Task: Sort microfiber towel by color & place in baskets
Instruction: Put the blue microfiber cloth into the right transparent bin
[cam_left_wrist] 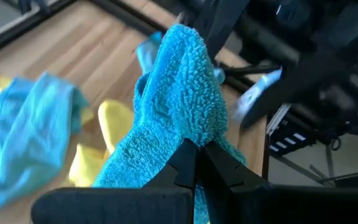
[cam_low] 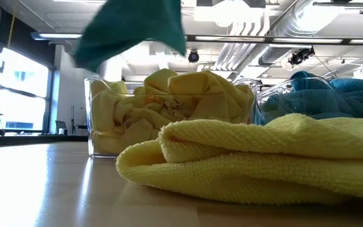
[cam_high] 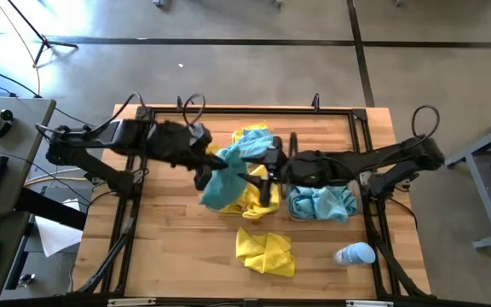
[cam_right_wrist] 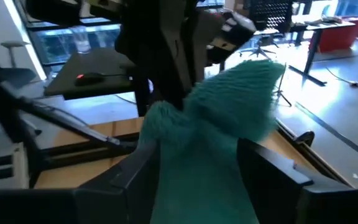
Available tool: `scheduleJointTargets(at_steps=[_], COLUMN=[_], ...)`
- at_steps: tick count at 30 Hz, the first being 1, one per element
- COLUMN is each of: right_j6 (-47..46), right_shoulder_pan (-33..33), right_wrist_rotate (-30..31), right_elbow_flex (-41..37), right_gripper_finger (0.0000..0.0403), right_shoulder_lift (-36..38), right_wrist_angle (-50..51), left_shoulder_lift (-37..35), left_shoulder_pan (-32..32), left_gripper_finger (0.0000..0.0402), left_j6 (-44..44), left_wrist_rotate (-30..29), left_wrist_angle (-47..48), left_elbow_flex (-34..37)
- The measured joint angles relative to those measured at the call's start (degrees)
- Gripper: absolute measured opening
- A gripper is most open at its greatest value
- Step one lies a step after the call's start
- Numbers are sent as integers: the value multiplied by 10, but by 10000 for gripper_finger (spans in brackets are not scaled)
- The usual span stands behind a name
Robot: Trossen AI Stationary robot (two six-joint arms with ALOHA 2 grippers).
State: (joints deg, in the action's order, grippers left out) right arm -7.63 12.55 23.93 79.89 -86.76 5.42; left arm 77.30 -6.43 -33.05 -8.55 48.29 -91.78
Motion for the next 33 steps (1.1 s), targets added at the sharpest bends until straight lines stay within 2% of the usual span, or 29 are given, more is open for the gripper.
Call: scheduleJointTargets(at_steps=[6,12,16,22,24,28,33], right_j6=[-4,2,2,-5,-14,-51,-109], right_shoulder_pan=[-27,-49,-58,-72,-75,-78,-74], right_wrist_rotate=[-4,-1,-1,-1,-1,10,48], right_elbow_flex=[129,232,270,277,277,277,277], right_gripper_finger=[226,218,161,23,12,25,5], right_shoulder_lift=[-89,-167,-195,-201,-200,-195,-172], right_wrist_angle=[73,181,204,218,226,253,346], left_shoulder_lift=[0,0,0,0,0,-2,-8], left_shoulder_pan=[64,100,115,118,118,122,137], left_gripper_finger=[0,0,0,10,18,42,80], left_j6=[68,131,158,172,185,207,213], left_wrist_rotate=[61,68,69,68,60,60,60], left_wrist_angle=[-25,-31,-32,-31,-27,-7,32], left_elbow_flex=[-18,-32,-36,-36,-36,-36,-36])
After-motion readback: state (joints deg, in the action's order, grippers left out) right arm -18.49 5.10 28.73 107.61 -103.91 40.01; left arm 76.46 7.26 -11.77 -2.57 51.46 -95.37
